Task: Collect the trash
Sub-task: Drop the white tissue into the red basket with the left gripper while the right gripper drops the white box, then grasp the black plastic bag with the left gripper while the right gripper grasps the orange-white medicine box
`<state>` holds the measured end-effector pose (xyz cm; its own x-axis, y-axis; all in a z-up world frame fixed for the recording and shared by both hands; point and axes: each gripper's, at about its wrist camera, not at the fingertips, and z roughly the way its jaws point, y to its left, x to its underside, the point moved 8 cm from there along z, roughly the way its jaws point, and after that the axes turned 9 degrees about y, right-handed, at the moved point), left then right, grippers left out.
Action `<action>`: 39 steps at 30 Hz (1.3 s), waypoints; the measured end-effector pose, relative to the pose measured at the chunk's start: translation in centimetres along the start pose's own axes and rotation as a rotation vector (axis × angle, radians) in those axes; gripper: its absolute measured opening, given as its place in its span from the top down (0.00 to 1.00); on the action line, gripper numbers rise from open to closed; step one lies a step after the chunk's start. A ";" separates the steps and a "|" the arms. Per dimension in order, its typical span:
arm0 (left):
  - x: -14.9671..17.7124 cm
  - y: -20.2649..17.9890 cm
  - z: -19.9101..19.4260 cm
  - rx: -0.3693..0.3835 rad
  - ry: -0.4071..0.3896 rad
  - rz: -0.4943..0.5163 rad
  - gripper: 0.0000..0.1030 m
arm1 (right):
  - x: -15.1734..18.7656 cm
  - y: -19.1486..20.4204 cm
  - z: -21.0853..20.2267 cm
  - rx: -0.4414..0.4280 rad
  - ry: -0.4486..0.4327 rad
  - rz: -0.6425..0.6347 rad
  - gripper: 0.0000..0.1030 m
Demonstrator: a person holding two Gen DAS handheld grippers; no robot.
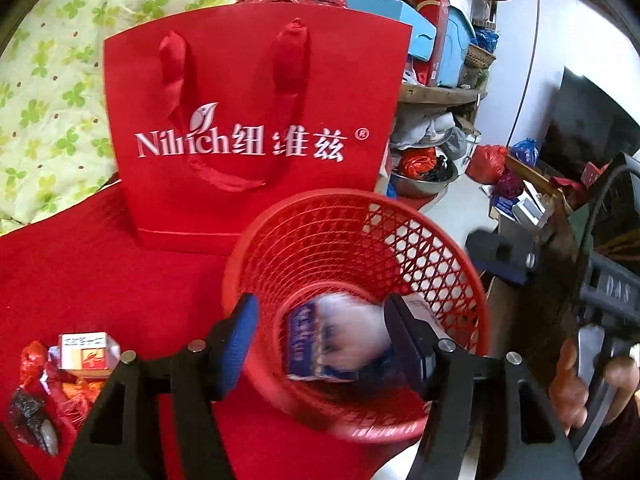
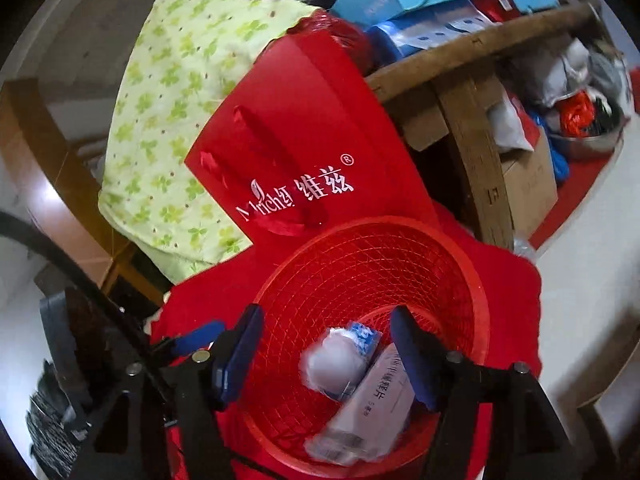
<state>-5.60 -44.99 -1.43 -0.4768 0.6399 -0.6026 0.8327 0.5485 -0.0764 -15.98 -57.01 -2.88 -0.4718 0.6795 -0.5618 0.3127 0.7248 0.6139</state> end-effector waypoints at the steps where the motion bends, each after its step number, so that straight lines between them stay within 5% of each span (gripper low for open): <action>1: 0.2 0.4 -0.4 -0.009 -0.007 -0.005 0.36 | 0.0 0.1 -0.2 -0.002 -0.010 0.000 0.32; 6: 4.0 6.3 -5.3 -0.094 -0.049 -0.101 0.31 | 0.0 3.5 -1.9 -0.028 -0.079 -0.078 0.32; 12: 12.7 15.3 -11.1 -0.270 -0.059 -0.266 0.31 | 1.5 11.1 -3.6 -0.146 -0.121 -0.211 0.32; 20: 23.0 27.0 -17.7 -0.496 -0.058 -0.505 0.30 | 5.7 21.8 3.0 -0.287 0.054 -0.291 0.32; 28: 27.6 32.4 -17.6 -0.485 -0.033 -0.643 0.29 | 10.7 24.3 13.8 -0.250 0.293 -0.259 0.32; 33: 26.8 34.1 -15.0 -0.396 -0.016 -0.671 0.29 | 11.8 23.3 18.9 -0.155 0.388 -0.312 0.32; 39: 24.2 36.1 -9.9 -0.337 0.031 -0.687 0.29 | 10.5 22.2 24.2 -0.073 0.398 -0.386 0.32</action>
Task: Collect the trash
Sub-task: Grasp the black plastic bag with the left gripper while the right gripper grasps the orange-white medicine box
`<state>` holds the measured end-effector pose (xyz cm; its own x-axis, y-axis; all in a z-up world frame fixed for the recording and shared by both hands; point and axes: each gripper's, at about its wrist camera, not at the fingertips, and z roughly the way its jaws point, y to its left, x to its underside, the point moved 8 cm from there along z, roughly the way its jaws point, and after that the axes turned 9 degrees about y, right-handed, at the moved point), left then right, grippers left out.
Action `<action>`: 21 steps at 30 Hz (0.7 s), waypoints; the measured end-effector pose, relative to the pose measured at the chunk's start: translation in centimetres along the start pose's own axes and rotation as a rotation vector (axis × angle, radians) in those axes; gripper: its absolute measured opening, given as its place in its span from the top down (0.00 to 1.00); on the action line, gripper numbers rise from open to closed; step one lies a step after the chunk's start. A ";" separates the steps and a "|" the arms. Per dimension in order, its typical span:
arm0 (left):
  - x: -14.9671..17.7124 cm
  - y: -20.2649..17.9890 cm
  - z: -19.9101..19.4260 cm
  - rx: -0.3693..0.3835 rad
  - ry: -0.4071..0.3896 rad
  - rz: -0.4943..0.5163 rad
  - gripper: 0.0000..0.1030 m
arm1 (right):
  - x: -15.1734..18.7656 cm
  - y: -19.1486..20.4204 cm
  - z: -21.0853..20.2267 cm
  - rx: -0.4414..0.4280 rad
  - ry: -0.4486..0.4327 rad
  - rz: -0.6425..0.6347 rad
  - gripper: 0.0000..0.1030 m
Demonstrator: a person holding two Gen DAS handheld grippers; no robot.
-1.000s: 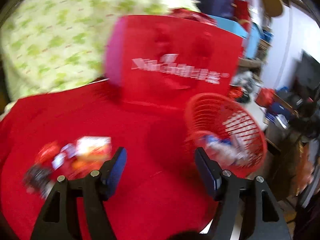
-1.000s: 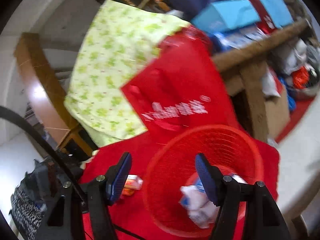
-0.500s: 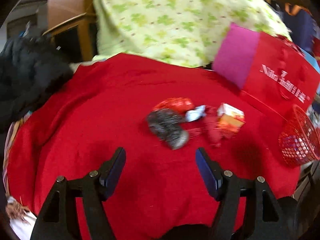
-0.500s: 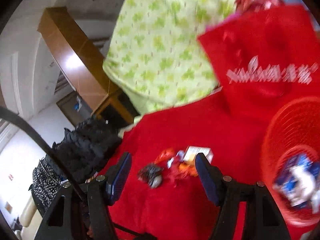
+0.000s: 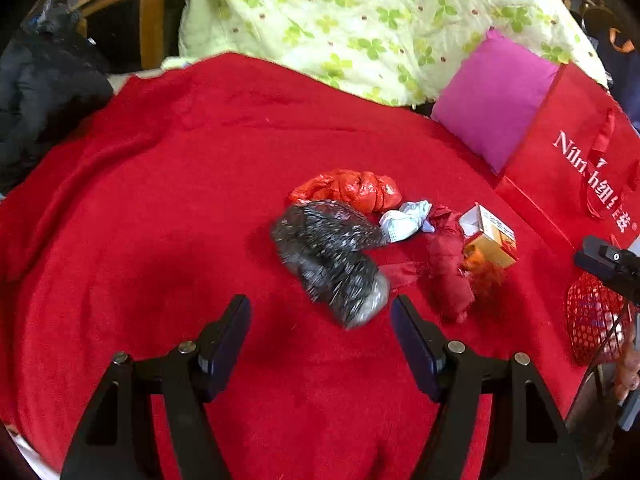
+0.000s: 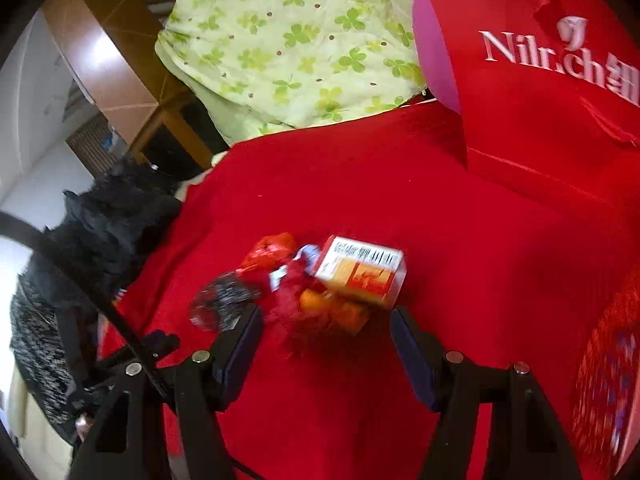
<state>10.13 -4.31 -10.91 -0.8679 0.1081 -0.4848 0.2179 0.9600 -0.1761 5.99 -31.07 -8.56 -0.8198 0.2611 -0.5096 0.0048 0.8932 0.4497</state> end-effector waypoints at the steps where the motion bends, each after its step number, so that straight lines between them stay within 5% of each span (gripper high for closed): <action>1: -0.3 -0.1 0.7 0.007 0.014 -0.006 0.29 | -0.5 -0.1 0.6 0.012 0.003 -0.016 0.32; 15: -2.8 -1.7 7.8 0.057 0.117 -0.023 0.29 | -3.2 0.0 11.3 0.274 0.118 -0.496 0.26; 19: -2.9 -1.8 8.5 0.068 0.122 -0.031 0.30 | -3.3 -0.6 13.4 0.236 0.156 -0.468 0.26; 21: -2.7 -1.9 8.6 0.071 0.123 -0.030 0.38 | -3.1 -1.0 14.1 0.238 0.175 -0.445 0.28</action>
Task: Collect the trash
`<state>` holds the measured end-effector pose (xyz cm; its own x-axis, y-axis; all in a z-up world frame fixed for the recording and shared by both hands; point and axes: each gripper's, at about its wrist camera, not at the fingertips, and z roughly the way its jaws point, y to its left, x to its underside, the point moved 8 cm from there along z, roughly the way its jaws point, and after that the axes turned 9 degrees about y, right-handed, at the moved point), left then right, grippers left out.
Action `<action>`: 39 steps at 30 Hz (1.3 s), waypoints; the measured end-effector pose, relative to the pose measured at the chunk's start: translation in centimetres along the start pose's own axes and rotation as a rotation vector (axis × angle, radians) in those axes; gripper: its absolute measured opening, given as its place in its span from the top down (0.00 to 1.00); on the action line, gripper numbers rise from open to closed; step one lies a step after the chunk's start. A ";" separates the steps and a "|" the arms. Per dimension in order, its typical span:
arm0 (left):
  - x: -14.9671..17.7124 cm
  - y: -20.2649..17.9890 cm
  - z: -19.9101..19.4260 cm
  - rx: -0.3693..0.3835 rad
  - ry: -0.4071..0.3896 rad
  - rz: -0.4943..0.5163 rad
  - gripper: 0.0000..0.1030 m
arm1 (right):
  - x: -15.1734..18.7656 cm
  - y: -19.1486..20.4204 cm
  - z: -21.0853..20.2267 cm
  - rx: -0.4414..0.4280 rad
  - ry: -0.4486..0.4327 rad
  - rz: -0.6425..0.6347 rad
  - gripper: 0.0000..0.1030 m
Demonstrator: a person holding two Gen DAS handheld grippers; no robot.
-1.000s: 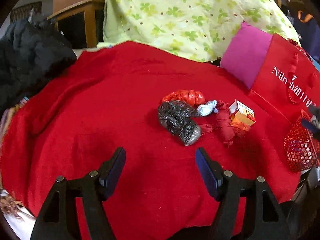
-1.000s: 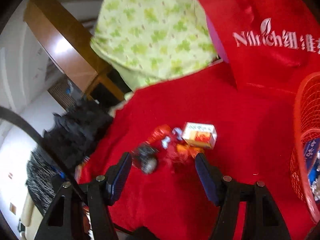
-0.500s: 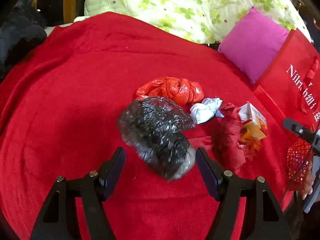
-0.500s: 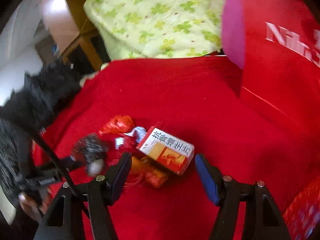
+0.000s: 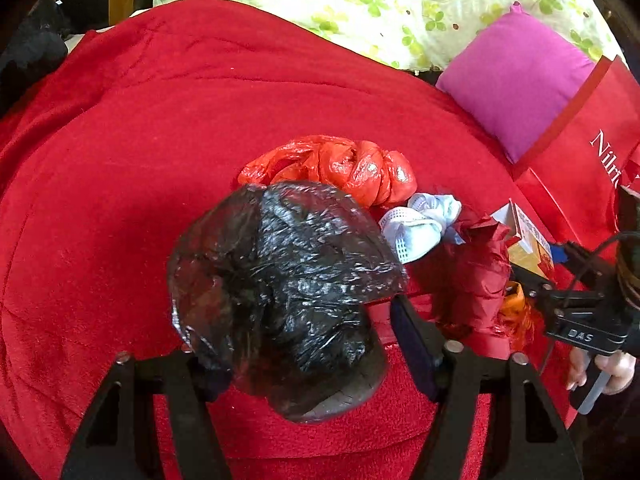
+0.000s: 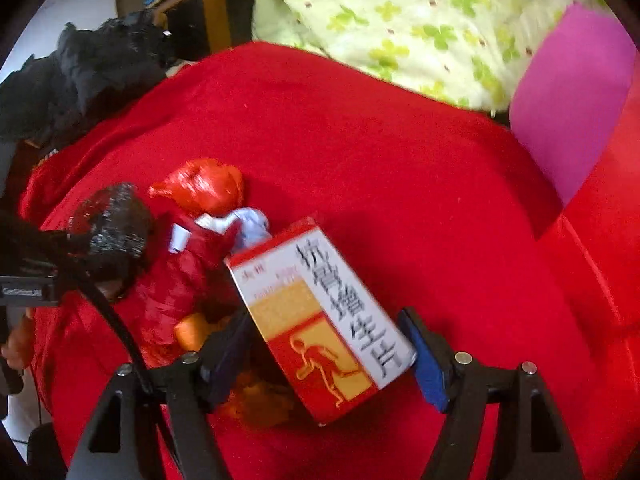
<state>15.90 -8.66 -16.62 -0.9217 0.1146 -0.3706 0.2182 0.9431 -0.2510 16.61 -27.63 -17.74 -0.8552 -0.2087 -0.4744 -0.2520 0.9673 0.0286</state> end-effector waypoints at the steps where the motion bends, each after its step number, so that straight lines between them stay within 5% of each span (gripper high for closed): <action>1: 0.3 -0.1 0.0 0.003 0.003 0.001 0.48 | 0.2 -0.2 0.2 -0.011 -0.002 0.024 0.29; 10: 3.6 -1.1 -2.7 0.035 -0.013 -0.006 0.54 | 2.9 -0.9 -3.3 -0.201 -0.064 0.326 0.33; 19: 8.2 -5.0 -8.8 -0.089 -0.103 0.069 0.54 | 8.0 3.8 -12.4 -0.417 -0.184 0.496 0.32; 26: 10.7 -7.6 -16.9 -0.209 -0.273 0.126 0.54 | 10.9 7.0 -19.1 -0.432 -0.288 0.499 0.32; 39: 13.7 -12.1 -27.5 -0.280 -0.481 0.206 0.54 | 13.1 10.9 -30.5 -0.416 -0.464 0.419 0.32</action>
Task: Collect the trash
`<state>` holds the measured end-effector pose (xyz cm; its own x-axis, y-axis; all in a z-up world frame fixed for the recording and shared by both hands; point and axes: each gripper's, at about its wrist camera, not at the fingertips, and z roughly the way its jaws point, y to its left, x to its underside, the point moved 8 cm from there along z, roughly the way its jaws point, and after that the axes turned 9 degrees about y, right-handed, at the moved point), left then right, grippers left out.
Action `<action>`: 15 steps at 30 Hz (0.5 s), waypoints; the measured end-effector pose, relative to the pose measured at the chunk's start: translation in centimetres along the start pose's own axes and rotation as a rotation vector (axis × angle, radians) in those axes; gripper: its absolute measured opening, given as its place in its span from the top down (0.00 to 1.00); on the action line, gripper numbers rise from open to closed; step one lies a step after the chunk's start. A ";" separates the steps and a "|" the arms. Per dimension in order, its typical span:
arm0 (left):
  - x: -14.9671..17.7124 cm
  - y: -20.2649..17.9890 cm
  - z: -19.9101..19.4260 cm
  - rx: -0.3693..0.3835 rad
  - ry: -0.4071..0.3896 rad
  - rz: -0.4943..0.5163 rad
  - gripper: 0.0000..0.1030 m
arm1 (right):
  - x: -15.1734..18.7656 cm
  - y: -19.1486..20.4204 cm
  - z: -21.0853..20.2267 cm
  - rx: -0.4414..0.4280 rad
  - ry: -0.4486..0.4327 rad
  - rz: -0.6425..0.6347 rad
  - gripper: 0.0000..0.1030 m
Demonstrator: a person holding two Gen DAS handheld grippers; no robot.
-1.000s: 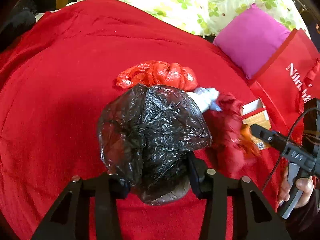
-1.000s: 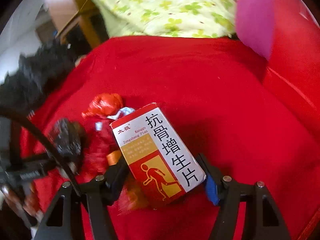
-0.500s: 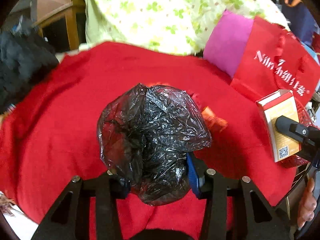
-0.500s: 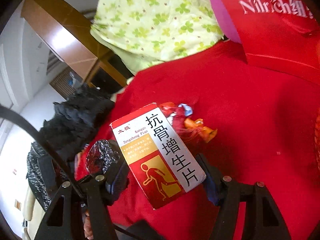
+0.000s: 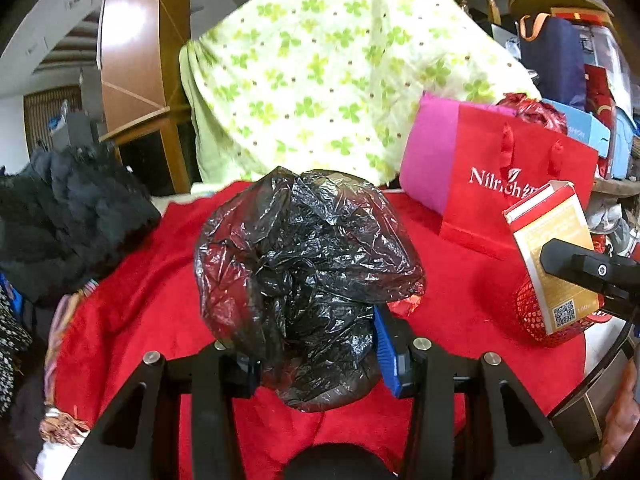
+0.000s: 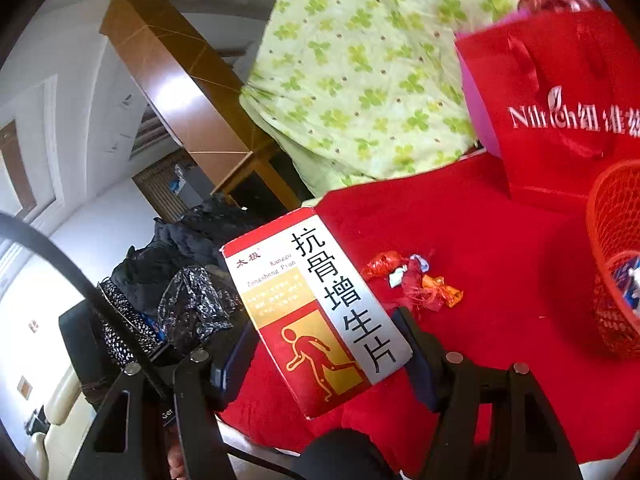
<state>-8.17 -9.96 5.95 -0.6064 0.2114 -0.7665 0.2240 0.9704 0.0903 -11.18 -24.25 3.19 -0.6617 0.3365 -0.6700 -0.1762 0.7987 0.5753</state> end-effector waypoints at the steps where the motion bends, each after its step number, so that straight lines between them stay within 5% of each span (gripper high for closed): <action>1: -0.1 -0.2 -0.6 0.000 -0.010 0.004 0.54 | 0.1 0.5 -0.7 0.001 -0.012 -0.009 0.32; 15: -1.7 -3.2 -5.8 -0.007 -0.108 0.072 0.53 | 0.4 1.9 -6.9 -0.006 -0.109 -0.053 0.32</action>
<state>-12.29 -12.77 10.62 -0.5030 0.2674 -0.8219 0.2586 0.9539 0.1522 -16.83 -26.04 7.30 -0.5684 0.3464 -0.7463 -0.2134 0.8139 0.5404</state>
